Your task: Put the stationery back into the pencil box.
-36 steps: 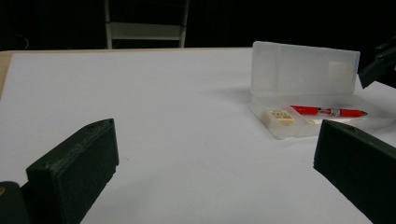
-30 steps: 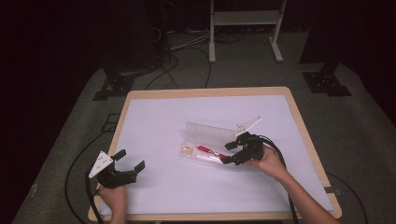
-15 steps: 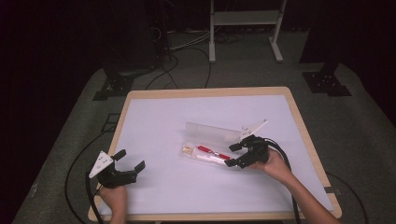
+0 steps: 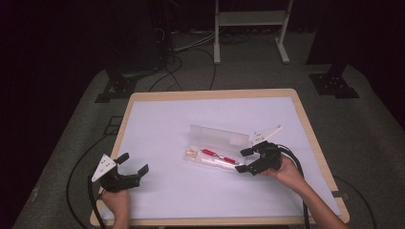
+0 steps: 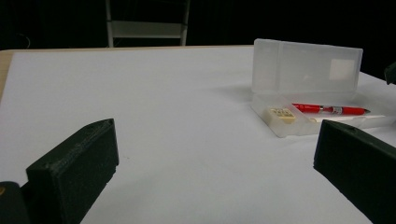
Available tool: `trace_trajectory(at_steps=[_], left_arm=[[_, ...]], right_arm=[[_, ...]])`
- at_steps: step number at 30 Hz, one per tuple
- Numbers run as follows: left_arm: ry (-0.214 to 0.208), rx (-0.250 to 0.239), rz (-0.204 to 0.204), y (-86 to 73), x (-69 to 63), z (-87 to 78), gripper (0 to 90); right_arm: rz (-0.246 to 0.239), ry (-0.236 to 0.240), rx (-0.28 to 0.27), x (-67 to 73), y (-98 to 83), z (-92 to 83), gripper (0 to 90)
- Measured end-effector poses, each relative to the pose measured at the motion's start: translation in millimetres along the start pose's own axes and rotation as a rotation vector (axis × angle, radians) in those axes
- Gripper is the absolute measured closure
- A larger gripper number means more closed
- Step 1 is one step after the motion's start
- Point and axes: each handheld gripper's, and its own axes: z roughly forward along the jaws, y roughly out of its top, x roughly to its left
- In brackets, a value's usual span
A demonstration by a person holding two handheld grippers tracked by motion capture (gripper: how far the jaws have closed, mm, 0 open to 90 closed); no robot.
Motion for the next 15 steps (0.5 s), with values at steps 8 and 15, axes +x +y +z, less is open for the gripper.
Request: trace_trajectory(at_steps=[8,15], left_arm=[[-0.001,-0.001,0.0,0.0,0.2,-0.2,0.0],[-0.001,-0.001,0.001,0.0,0.1,-0.2,0.0]], right_arm=[[0.004,-0.013,0.005,1.5,-6.3,-1.3,21.2],[0.011,-0.022,-0.006,3.4,-12.8,-6.4,19.3]])
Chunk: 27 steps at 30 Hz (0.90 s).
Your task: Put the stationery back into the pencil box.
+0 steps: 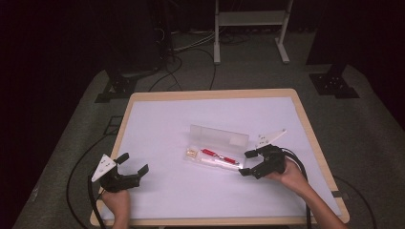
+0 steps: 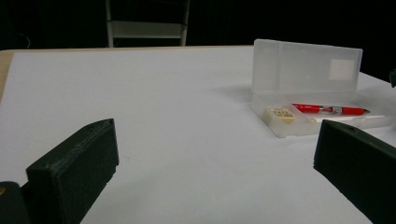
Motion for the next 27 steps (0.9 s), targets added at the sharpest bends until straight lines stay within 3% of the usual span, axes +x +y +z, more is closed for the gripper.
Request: trace_trajectory(at_steps=[27], left_arm=[[0.003,0.003,0.001,0.1,-0.4,0.3,0.0]], right_arm=[[0.04,-0.04,-0.02,-0.3,-29.0,-17.7,15.1]])
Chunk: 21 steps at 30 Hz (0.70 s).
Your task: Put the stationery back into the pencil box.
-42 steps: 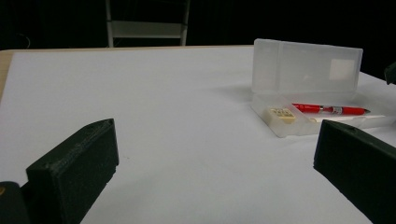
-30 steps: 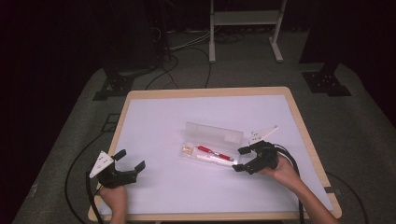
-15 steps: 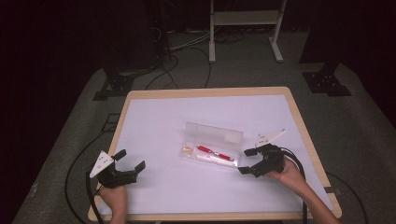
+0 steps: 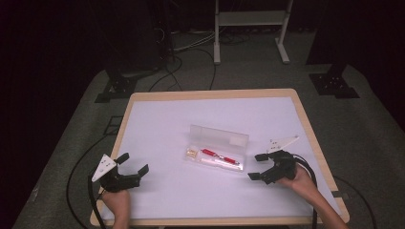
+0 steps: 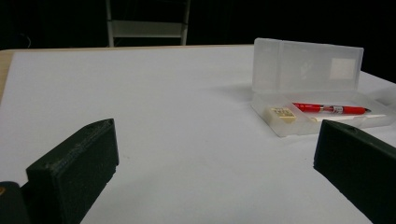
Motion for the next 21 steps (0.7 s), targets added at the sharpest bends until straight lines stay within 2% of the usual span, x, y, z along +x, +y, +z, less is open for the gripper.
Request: trace_trajectory(at_steps=[21], left_arm=[[0.001,0.002,0.001,0.0,-0.3,0.6,0.0]], right_arm=[[0.026,-0.008,-0.027,-0.9,-18.9,-13.1,14.9]])
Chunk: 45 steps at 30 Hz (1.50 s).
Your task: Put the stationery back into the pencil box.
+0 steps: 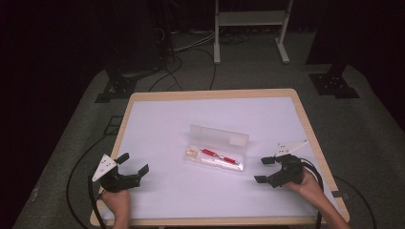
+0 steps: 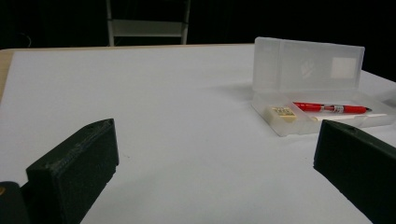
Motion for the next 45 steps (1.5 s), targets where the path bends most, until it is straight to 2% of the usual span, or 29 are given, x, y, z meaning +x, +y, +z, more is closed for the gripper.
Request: trace_trajectory(at_steps=[28,36,45], left_arm=[[0.002,0.004,-0.001,0.1,-0.1,0.3,0.0],[0.002,0.004,-0.001,0.1,-0.1,0.4,0.0],[0.004,0.007,0.0,0.1,-0.3,0.7,0.0]], right_arm=[[0.052,-0.004,-0.027,2.8,-28.8,-11.4,14.9],[0.043,-0.002,-0.021,6.9,-30.0,-13.4,14.9],[0.042,-0.016,-0.041,13.5,-39.0,-14.8,14.8]])
